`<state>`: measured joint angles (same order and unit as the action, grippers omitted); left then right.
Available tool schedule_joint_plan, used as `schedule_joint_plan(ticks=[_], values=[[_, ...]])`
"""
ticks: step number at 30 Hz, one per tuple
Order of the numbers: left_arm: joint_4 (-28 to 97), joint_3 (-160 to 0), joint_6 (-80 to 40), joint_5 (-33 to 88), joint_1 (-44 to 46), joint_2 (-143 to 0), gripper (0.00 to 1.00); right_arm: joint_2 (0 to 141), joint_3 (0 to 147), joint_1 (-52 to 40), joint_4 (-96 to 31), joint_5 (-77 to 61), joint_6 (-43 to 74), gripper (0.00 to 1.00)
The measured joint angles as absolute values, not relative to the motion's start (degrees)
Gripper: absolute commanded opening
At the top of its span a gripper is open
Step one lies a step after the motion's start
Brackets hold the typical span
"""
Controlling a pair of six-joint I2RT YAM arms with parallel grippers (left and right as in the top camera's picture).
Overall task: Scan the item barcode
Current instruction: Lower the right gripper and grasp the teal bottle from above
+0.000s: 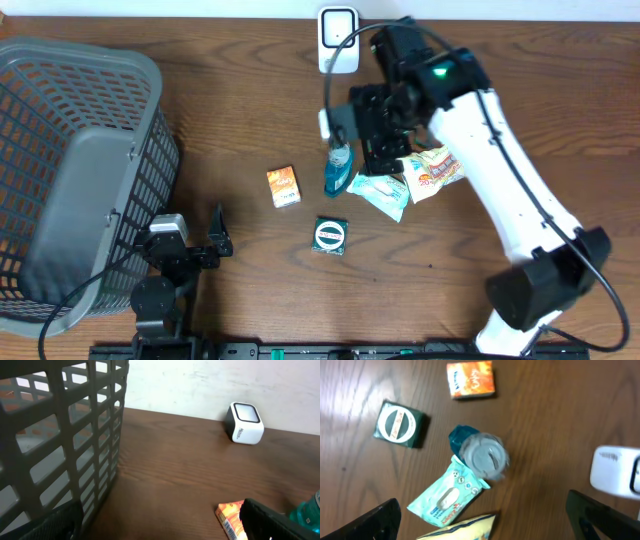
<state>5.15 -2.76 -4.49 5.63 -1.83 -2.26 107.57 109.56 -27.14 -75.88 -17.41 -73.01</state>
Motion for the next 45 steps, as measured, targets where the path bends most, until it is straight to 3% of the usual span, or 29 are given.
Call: schedule_joint_plan(ticks=[11,23,24,26,27,34,40,45], values=[[5.15,-2.76,-4.49,5.63,-1.83,-2.26,0.98,113.91,109.56,-29.98,-74.87,-14.26,-77.45,0.99],[5.15,-2.76,-4.49,5.63,-1.83,-2.26,0.98,118.65,109.56,-32.36,-73.45,-12.99,-77.21,0.90],[5.15,-2.76,-4.49,5.63,-1.83,-2.26,0.98,118.67,109.56,-32.38,-73.32,-12.97,-77.17,0.88],[5.15,-2.76,-4.49,5.63,-1.83,-2.26,0.98,118.67,109.54,-32.38,-72.34,-12.99,-76.90,0.72],[5.13,-2.76,-4.49,5.63,-1.83,-2.26,0.98,118.67,109.54,-32.38,-71.81,-12.99,-76.47,0.68],[5.15,-2.76,-4.49,5.63,-1.83,-2.26,0.98,118.67,107.44,-32.40,-67.77,-11.53,-72.69,0.69],[5.15,-2.76,-4.49,5.61,-1.83,-2.26,0.98,118.72,103.66,-32.49,-64.77,-8.08,-69.14,0.52],[5.15,-2.76,-4.49,5.63,-1.83,-2.26,0.98,118.72,103.46,-32.64,-60.93,-7.22,-63.02,0.48]])
